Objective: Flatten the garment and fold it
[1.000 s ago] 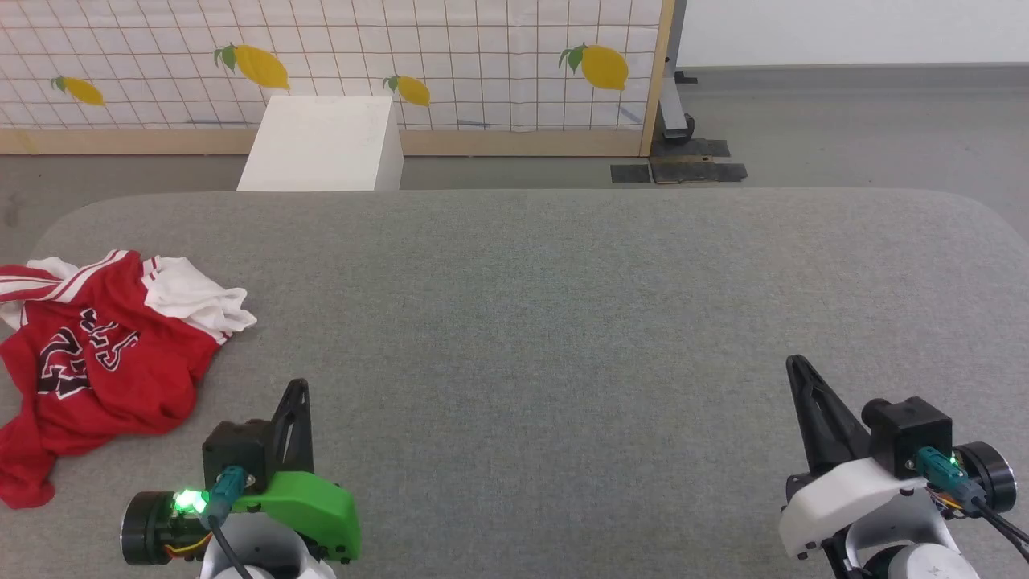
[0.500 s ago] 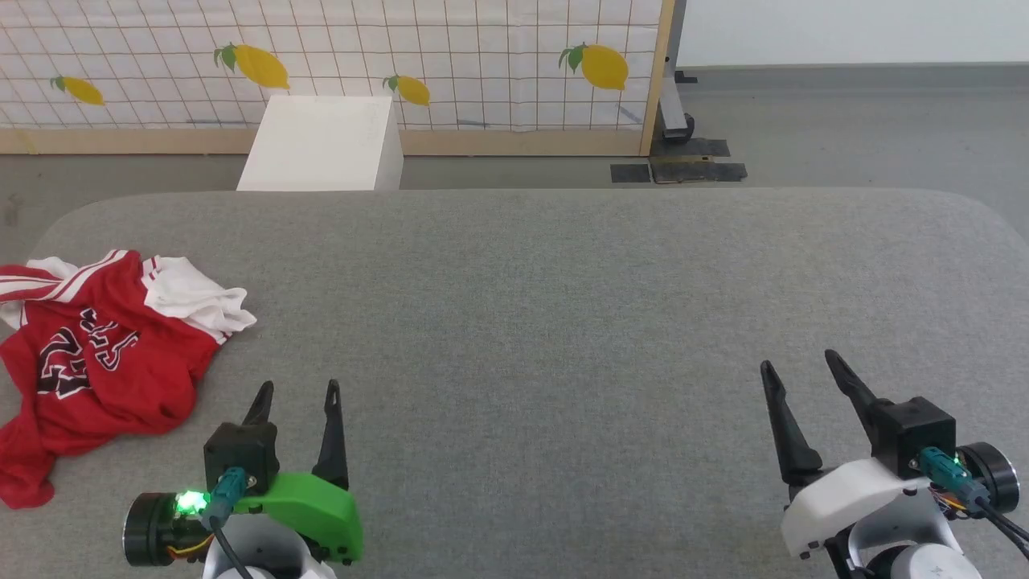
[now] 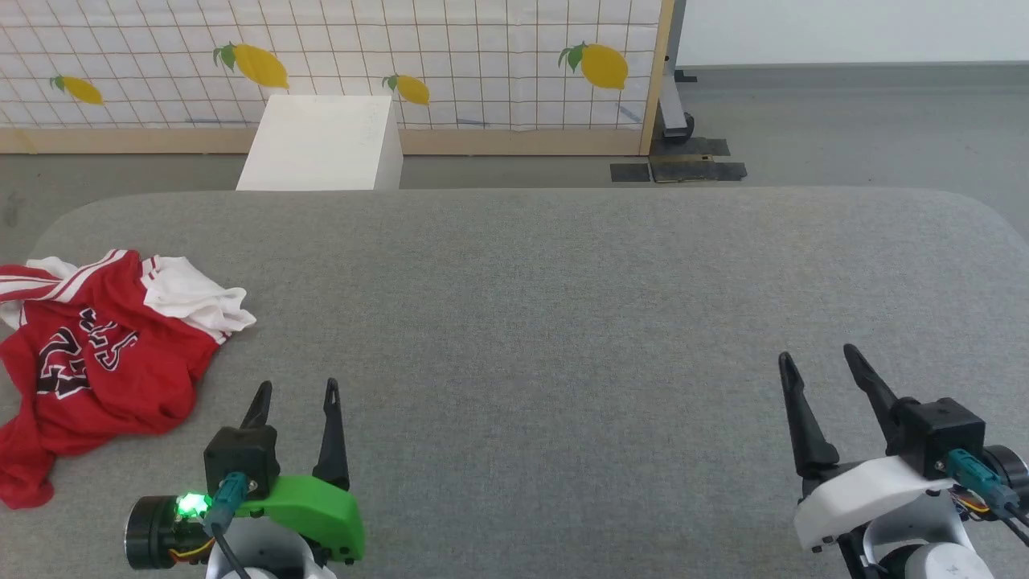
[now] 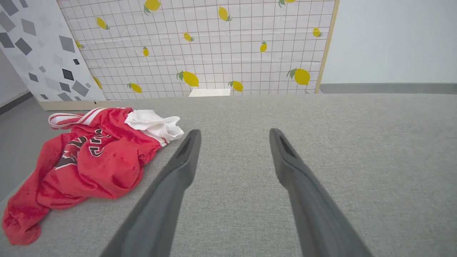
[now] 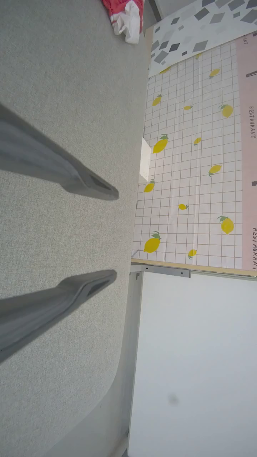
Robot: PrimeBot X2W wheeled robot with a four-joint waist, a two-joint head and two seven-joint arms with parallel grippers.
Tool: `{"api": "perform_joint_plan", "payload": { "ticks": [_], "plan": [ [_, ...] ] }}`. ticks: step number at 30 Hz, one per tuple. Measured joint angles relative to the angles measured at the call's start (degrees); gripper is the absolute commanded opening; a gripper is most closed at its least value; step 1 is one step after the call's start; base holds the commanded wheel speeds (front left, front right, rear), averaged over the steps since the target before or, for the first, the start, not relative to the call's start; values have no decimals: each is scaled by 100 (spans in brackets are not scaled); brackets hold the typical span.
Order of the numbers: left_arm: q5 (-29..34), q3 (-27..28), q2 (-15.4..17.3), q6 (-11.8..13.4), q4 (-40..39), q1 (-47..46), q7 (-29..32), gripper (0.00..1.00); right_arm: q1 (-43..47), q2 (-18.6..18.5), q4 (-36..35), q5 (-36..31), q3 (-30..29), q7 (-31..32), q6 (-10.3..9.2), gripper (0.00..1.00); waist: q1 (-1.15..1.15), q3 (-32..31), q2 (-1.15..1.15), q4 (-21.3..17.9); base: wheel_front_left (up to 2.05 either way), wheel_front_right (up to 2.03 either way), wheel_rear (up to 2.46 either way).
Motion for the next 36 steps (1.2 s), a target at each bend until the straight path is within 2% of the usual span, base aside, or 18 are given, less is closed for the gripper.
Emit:
{"api": "perform_joint_plan", "payload": {
  "ticks": [36],
  "plan": [
    [-167,-100,-1,208,152,-7,-424,100,42,1,-147,477,-216,-438,0,100,0,20,0,15,0,0,0]
  ]
}}
